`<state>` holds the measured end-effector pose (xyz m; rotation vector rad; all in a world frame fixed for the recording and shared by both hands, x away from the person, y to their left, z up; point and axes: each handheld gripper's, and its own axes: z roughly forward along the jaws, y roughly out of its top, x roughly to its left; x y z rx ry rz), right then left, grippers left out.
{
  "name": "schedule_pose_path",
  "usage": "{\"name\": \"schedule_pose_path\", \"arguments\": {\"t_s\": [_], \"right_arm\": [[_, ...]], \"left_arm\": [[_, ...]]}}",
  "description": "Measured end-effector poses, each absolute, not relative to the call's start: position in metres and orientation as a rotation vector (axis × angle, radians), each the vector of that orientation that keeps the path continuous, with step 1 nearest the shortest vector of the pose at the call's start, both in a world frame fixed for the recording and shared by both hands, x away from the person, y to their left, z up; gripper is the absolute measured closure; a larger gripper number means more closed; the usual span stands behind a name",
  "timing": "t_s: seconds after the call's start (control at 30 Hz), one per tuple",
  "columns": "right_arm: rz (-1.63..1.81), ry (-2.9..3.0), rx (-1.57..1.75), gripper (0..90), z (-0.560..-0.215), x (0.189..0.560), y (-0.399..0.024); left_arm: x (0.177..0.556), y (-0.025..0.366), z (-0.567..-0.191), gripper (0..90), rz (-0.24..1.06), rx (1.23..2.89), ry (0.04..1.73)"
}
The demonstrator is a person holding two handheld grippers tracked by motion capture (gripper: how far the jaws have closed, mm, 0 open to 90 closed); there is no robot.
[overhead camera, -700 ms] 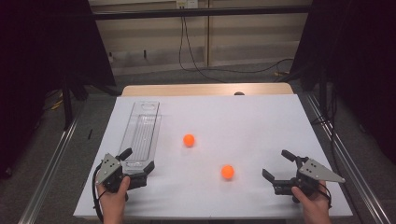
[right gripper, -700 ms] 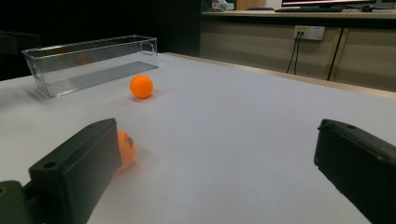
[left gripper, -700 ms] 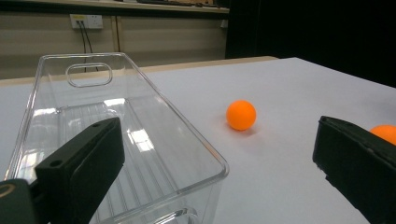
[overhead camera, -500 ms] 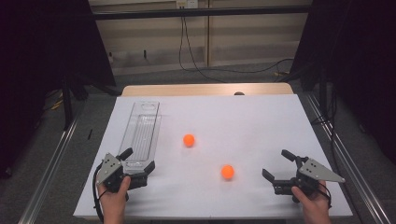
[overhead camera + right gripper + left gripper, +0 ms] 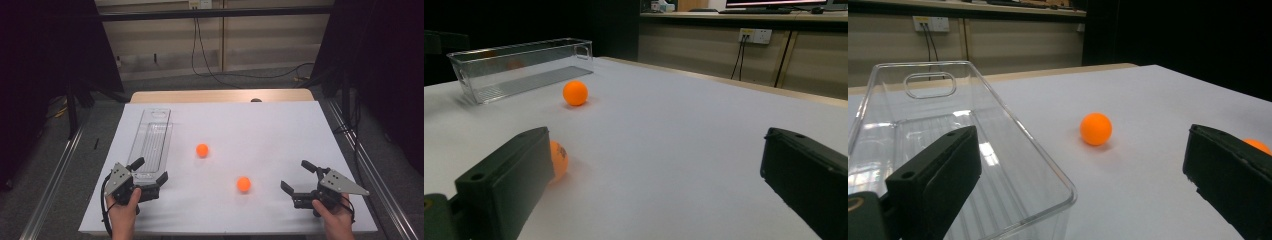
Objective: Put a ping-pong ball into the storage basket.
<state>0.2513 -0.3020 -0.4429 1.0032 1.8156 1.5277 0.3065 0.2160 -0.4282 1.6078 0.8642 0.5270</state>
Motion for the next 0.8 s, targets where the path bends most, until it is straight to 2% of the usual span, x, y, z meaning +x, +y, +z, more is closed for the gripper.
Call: {"name": "schedule_pose_path", "arguments": {"t_s": [0.8], "right_arm": [[1.532, 1.816, 1.0, 0.2, -0.443, 0.252, -0.302]], "left_arm": [[0.308, 0.196, -0.422, 2.2, 0.462, 1.63, 0.808]]}}
